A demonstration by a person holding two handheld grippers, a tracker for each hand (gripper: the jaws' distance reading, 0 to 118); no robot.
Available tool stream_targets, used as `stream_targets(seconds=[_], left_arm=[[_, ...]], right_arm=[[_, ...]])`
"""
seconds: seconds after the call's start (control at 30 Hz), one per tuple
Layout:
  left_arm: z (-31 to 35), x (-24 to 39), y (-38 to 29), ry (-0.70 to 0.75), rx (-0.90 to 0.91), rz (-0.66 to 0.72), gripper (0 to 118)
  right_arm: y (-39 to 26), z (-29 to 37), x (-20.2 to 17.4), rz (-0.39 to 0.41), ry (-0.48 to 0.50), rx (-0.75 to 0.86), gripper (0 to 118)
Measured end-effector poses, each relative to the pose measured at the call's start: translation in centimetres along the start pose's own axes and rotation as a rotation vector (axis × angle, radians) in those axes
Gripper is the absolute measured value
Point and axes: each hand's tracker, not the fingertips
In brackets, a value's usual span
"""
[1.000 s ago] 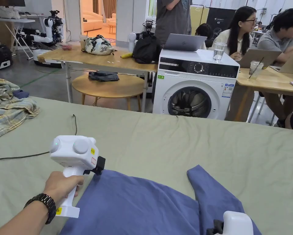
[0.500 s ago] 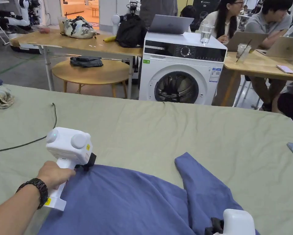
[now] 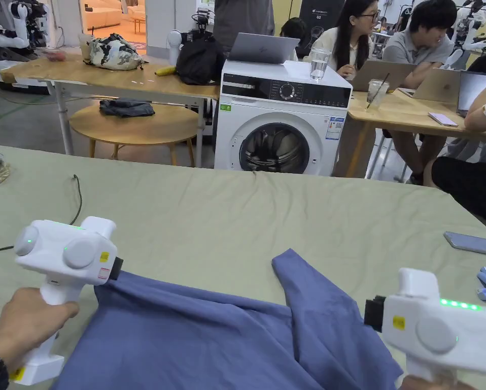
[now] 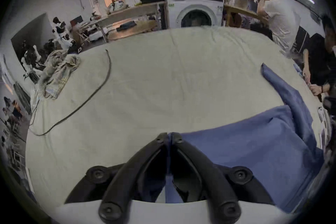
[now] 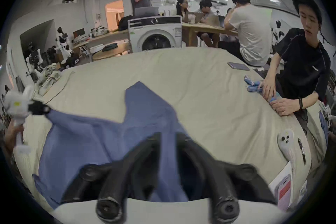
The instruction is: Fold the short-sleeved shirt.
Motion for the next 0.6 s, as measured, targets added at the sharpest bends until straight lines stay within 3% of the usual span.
stream_targets(seconds=[0.03,0.13,0.2,0.33,0.43,0.5,0.53,0.6], left_arm=[[1.0,-0.3,-0.5,-0.01,-0.005,-0.007,0],[3.0,-0.9,-1.6,0.005,0.013,-0.002,0],[3.5,-1.4,-2.0,0.009,0.016,0.016,0],[3.8,-2.0,-3.0,0.017,0.004,0.051,0],[4.0,-1.9,-3.8,0.019,-0.003,0.056,0],[3.8,-1.7,-4.2,0.02,-0.008,0.053,0],[3.8,-1.7,-4.3,0.021,-0.011,0.053,0],[3.4,-1.7,-4.3,0.022,-0.016,0.057,0]], right_arm=[[0.9,-1.6,0.7,-0.002,-0.002,-0.041,58],[2.8,-5.5,2.1,0.003,0.002,-0.138,58],[3.3,-7.0,2.0,-0.009,0.061,-0.192,58],[3.0,-9.9,0.6,0.084,0.008,-0.287,58],[1.8,-11.8,0.2,0.07,0.032,-0.401,58],[0.7,-12.2,-0.4,0.097,0.036,-0.429,52],[0.4,-11.6,-0.7,0.14,0.011,-0.363,49],[0.1,-11.4,-1.2,0.122,0.02,-0.371,36]])
